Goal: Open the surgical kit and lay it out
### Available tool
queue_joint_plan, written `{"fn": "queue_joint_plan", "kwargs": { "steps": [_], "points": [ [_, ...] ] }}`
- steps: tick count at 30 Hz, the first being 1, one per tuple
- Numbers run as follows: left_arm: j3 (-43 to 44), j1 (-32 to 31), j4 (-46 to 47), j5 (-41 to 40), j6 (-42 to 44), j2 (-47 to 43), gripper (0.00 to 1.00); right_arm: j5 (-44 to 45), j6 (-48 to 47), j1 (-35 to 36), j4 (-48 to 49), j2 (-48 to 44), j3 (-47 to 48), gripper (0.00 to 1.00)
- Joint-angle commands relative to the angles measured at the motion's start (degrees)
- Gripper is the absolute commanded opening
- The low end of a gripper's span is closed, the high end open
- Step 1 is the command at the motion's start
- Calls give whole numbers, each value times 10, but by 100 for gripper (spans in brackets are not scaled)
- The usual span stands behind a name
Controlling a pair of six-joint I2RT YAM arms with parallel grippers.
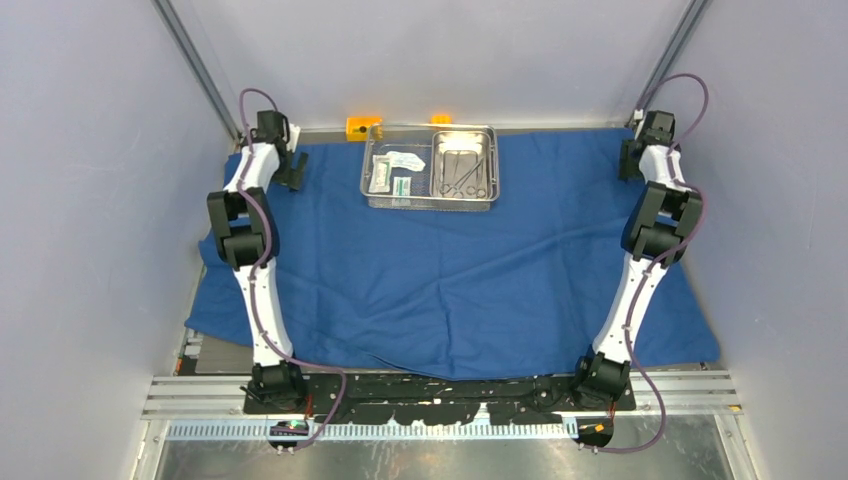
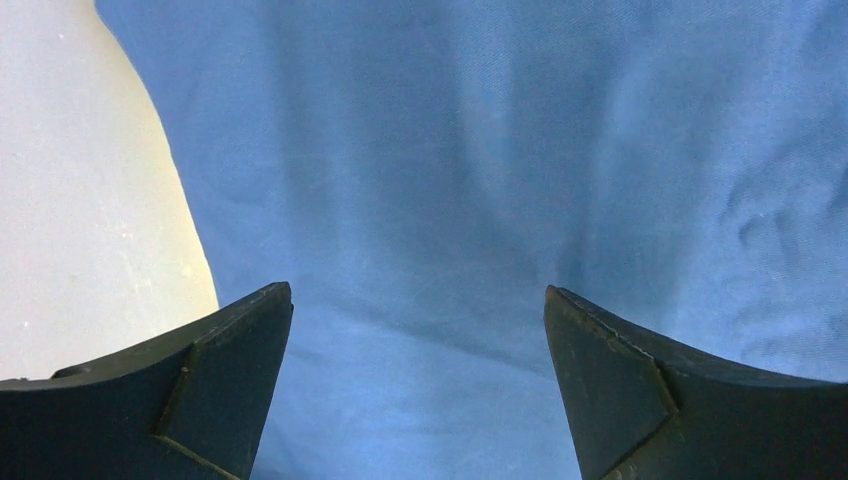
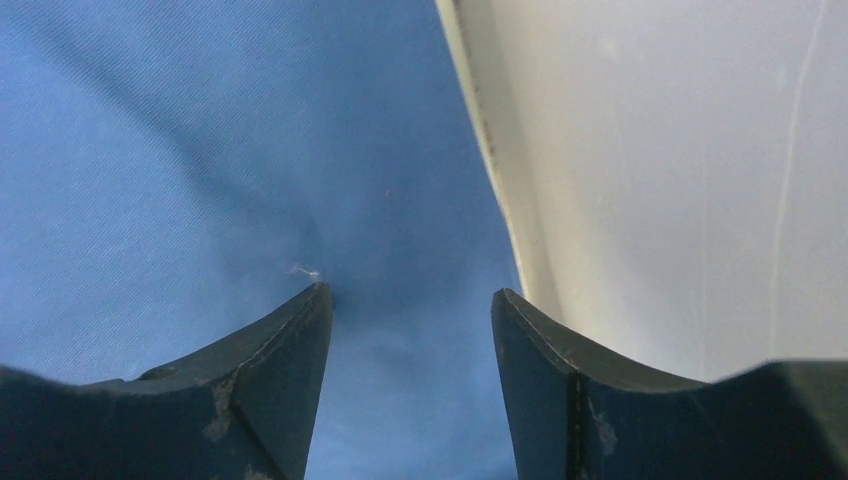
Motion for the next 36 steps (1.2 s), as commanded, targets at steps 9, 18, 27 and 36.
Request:
{"fn": "queue_joint_plan", "kwargs": {
  "steps": [9,18,27,36],
  "points": [
    [-210,13,98,132,24,-237,100,-219,52,7,-40,-277,-179,81],
    [-402,15,-139,309,315,-460,100,-268,-85,8,-179,-512,-372,81],
    [-531,18,-268,217,382,-560,95,-284,-200,7,-275,-647,-522,79],
    [-619,19,-186,215,367,-500,87,-278,-251,7,-300,-659,-592,76]
  ]
}}
